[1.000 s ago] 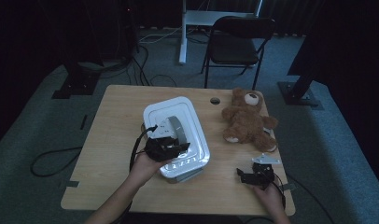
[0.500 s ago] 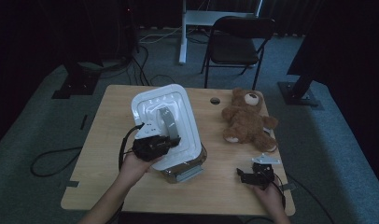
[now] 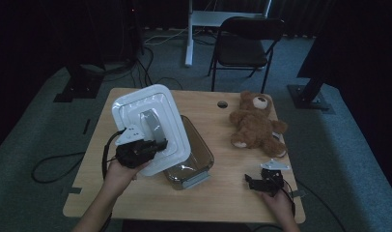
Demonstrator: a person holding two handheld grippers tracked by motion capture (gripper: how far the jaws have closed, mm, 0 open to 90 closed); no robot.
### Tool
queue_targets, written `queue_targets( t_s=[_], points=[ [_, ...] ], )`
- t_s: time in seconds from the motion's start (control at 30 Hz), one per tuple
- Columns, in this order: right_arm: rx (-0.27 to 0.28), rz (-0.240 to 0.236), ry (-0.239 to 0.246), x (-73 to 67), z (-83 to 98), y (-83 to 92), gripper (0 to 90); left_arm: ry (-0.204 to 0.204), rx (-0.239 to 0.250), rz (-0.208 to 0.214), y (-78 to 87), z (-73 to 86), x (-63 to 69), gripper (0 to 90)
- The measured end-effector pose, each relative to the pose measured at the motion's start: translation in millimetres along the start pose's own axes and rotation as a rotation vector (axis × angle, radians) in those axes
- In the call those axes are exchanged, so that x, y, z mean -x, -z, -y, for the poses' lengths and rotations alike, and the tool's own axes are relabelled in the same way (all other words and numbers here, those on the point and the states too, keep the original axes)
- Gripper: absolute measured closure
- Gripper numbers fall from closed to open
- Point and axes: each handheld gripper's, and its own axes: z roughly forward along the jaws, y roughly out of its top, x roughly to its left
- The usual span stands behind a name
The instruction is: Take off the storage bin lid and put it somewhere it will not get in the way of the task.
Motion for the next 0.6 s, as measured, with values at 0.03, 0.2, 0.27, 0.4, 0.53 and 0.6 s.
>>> queue_targets(
  t_s=[0.03, 0.2, 0.27, 0.4, 0.53, 0.6],
  points=[
    [0.0, 0.0, -0.001, -0.1, 0.0, 0.0, 13.6, 0.0, 0.0, 0.0, 0.0, 0.0, 0.0, 84.3],
    [0.0, 0.0, -0.001, -0.1, 0.0, 0.0, 13.6, 0.021, 0.008, 0.01, 14.5, 9.2, -12.7, 84.2],
    [0.001, 0.0, 0.001, 0.1, 0.0, 0.0, 13.6, 0.031, 0.01, 0.013, 19.0, 13.1, -16.6, 84.2],
    [0.0, 0.0, 0.0, 0.0, 0.0, -0.1, 13.6, 0.051, 0.017, 0.01, 28.7, 21.1, -24.3, 84.2],
    [0.0, 0.003, -0.002, 0.1, 0.0, 0.0, 13.6, 0.069, 0.029, -0.009, 38.3, 30.1, -31.1, 84.1],
    [0.0, 0.003, -0.002, 0.2, 0.0, 0.0, 13.6, 0.073, 0.024, -0.019, 42.1, 34.6, -34.0, 84.1]
  ],
)
